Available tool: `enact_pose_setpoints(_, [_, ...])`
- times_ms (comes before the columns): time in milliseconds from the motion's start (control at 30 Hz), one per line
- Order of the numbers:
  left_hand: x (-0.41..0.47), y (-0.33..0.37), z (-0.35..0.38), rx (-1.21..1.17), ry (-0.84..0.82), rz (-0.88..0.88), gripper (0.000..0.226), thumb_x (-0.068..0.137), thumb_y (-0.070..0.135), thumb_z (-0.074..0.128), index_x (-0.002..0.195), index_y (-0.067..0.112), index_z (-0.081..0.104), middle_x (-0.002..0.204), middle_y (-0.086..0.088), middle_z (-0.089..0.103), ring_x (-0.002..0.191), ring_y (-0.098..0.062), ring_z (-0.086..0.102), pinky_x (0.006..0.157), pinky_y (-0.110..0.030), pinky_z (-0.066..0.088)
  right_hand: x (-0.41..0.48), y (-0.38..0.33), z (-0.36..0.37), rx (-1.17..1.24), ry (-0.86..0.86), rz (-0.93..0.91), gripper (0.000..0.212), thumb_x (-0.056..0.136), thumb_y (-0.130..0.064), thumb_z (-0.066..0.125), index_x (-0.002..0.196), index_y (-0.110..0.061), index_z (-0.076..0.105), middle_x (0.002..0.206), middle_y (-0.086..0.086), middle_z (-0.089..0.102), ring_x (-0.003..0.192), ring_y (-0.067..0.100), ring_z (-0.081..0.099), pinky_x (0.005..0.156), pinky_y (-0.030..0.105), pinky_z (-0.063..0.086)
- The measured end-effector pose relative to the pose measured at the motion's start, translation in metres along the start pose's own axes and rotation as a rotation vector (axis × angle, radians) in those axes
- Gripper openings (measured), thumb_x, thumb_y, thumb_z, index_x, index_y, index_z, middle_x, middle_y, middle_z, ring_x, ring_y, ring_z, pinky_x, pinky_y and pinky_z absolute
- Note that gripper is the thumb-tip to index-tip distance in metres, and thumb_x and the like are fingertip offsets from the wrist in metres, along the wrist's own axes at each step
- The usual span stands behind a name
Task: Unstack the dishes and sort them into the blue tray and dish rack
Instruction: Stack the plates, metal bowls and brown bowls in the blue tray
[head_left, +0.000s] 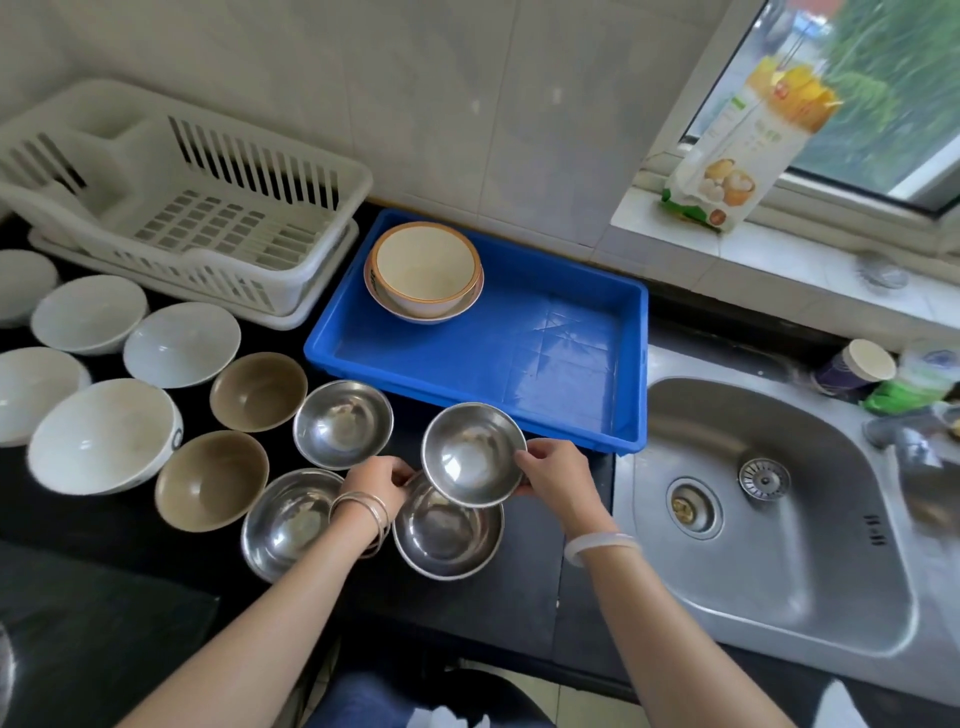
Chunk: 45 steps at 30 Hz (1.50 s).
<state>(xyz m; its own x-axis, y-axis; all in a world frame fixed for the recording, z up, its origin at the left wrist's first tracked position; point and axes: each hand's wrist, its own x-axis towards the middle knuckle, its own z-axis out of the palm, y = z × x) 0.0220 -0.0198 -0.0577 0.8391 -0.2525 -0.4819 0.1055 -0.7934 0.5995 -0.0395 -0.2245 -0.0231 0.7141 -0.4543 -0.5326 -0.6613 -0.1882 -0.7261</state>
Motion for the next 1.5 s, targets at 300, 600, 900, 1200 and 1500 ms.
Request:
enact_pose_setpoints(300, [0.010,0.004,0.013,-0.498,-0.004,-0.169,0.020,0.086,0.010,0.059,0.104,0.007,0.067,0.098,-0.014,0.069,0.093,-0.029,0.065,0.083,-0.039,0.055,-0.017,0.024,0.003,-0.155,0.106,-0.028,0.014,0.082,-0.013,0.059,0.072,-0.010,0.068,0.069,0.006,0.071,0.067,0.019,0.071,0.072,0.038,0.060])
enact_pose_setpoints(600, [0.005,-0.008,0.018,-0.582,-0.143,-0.231,0.027,0.091,0.008,0.050,0.117,0.006,0.057,0.100,-0.016,0.063,0.094,-0.028,0.060,0.087,-0.039,0.053,-0.018,0.039,0.019,-0.151,0.172,-0.038,0.007,0.082,-0.020,0.068,0.081,-0.022,0.061,0.076,0.000,0.066,0.070,0.019,0.065,0.066,0.034,0.058])
enact_pose_setpoints(900, [0.006,-0.005,0.017,-0.696,-0.232,-0.240,0.034,0.091,0.011,0.053,0.124,0.005,0.053,0.109,-0.014,0.061,0.103,-0.025,0.059,0.083,-0.033,0.050,-0.015,0.050,0.026,0.194,0.042,0.165,0.015,0.091,-0.026,0.061,0.100,-0.015,0.068,0.085,0.008,0.069,0.061,0.012,0.070,0.056,0.024,0.058])
enact_pose_setpoints(1200, [0.019,0.025,-0.018,-0.740,-0.186,-0.071,0.031,0.088,0.005,0.056,0.119,0.009,0.056,0.102,-0.008,0.060,0.094,-0.020,0.059,0.069,-0.026,0.056,-0.015,0.016,0.015,0.198,0.194,-0.006,0.015,0.089,-0.032,0.062,0.085,-0.020,0.071,0.078,0.011,0.070,0.062,0.012,0.067,0.052,0.019,0.054])
enact_pose_setpoints(1500, [0.071,0.114,-0.042,-0.917,-0.146,-0.054,0.019,0.090,0.008,0.053,0.109,0.006,0.056,0.087,-0.003,0.060,0.074,-0.015,0.060,0.064,-0.030,0.054,0.047,-0.050,-0.038,0.293,0.204,-0.057,0.021,0.094,-0.032,0.055,0.097,-0.014,0.066,0.080,-0.001,0.062,0.050,0.008,0.060,0.055,0.023,0.056])
